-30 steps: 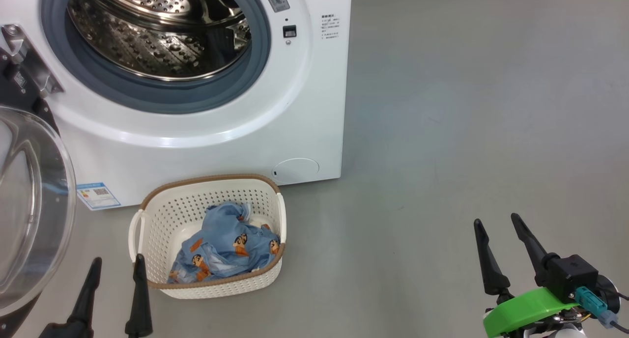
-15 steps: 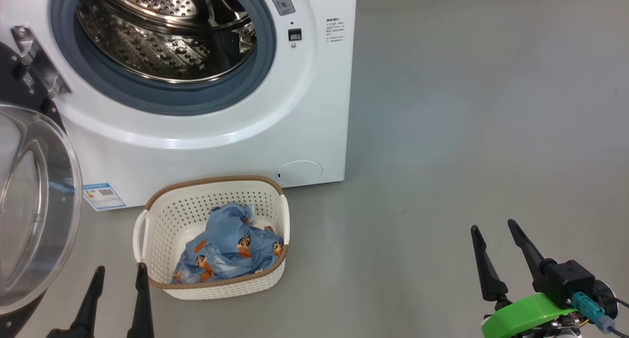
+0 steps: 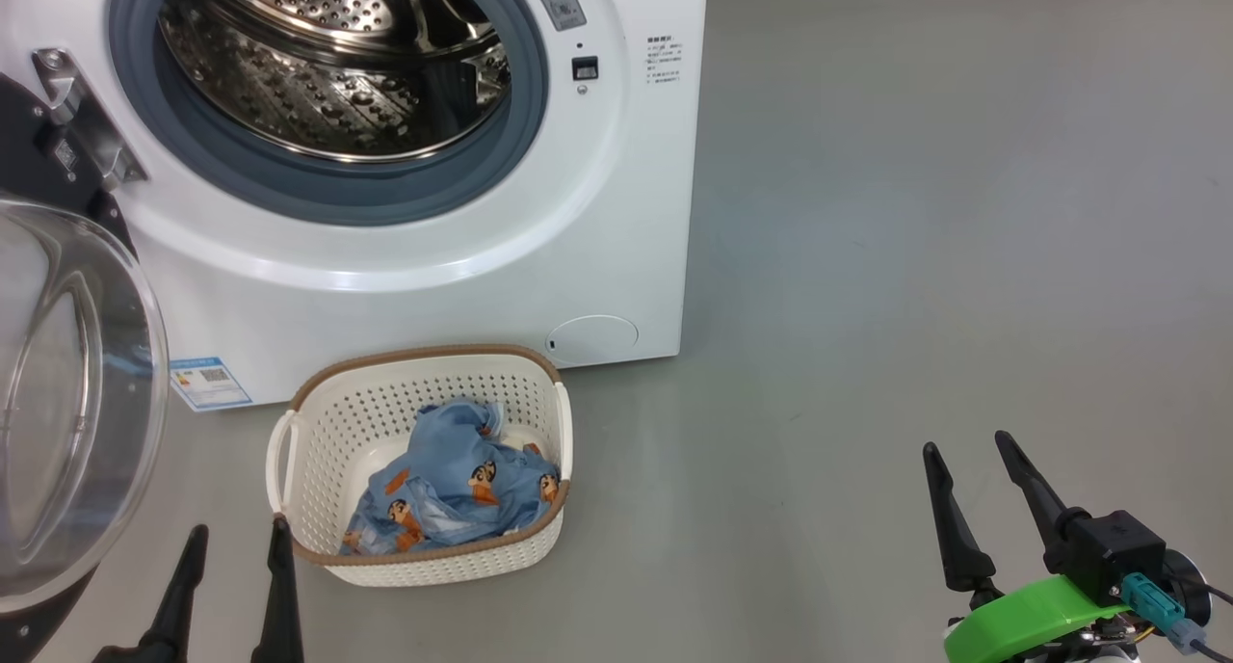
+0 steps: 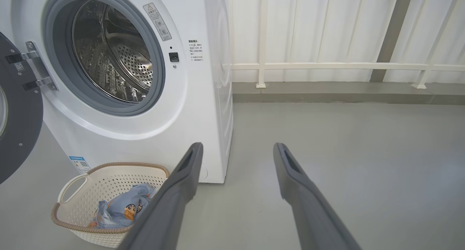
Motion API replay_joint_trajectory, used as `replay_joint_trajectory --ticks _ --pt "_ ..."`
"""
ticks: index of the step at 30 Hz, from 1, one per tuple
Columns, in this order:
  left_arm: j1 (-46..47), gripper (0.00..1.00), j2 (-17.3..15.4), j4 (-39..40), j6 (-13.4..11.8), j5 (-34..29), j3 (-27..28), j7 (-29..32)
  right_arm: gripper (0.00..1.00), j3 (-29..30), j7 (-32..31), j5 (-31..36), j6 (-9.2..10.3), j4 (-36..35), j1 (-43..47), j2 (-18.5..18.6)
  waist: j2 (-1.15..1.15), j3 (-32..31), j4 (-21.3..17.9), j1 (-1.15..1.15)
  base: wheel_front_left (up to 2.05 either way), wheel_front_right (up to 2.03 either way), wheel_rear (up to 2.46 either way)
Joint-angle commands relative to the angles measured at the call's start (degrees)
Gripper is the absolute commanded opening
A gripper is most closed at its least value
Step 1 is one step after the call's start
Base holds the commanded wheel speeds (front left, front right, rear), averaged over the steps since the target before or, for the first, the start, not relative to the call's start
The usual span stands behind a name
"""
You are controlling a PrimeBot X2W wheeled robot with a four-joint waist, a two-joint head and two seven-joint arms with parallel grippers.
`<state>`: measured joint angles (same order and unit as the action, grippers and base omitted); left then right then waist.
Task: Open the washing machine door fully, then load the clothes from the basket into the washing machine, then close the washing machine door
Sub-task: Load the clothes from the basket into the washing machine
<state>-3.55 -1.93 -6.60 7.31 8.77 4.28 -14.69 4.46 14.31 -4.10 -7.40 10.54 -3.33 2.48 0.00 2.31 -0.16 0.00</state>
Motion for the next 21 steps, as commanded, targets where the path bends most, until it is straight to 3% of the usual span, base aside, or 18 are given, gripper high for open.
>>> replay_joint_trajectory --ticks 1,21 --pt "1.31 1.0 -1.08 0.98 0.17 0.36 1.58 -0.31 1.0 -1.41 0.69 -0.18 -0.09 -1.23 -0.55 0.4 0.0 -0.1 0.01 0.0 0.0 0.0 0.0" --pt "1.42 1.0 -2.61 0.41 0.17 1.27 0.37 -0.31 1.0 -0.92 0.69 -0.37 -0.09 -1.42 0.04 0.4 0.0 -0.34 0.58 0.0 0.0 0.0 0.0"
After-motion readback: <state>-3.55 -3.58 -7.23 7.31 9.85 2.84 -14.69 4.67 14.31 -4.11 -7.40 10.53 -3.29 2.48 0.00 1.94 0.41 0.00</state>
